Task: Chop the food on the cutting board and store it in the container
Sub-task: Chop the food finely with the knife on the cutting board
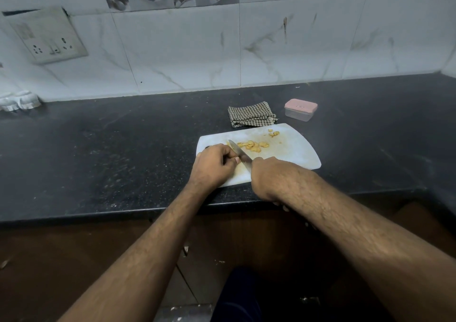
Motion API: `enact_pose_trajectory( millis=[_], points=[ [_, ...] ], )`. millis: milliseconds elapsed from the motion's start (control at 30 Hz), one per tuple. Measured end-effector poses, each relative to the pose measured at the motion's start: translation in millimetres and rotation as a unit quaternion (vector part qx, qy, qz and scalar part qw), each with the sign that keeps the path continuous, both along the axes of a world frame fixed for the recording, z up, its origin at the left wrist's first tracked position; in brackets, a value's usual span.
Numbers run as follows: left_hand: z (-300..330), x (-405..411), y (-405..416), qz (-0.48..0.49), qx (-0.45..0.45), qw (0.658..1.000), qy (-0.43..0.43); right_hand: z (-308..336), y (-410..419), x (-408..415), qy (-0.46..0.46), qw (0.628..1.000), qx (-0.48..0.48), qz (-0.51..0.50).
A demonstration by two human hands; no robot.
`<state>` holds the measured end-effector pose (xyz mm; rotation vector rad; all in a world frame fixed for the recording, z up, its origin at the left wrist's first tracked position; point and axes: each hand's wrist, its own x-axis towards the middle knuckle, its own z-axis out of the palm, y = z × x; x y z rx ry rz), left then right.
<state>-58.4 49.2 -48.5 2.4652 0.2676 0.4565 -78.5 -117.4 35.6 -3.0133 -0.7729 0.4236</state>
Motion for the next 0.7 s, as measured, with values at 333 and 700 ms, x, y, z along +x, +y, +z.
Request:
enact_pose_trajectory(
  millis=[333, 700],
  points=[
    [0.4, -1.9, 1.2, 0.014, -0.080, 0.997, 0.003, -4.4, -2.9, 6.5, 0.021, 0.998, 0.043, -0.029],
    [1.9, -5.1, 0.9, 0.023, -0.154, 0.988, -0.022, -4.5, -12.5, 4.1, 0.013, 0.998, 0.050, -0.025]
  ],
)
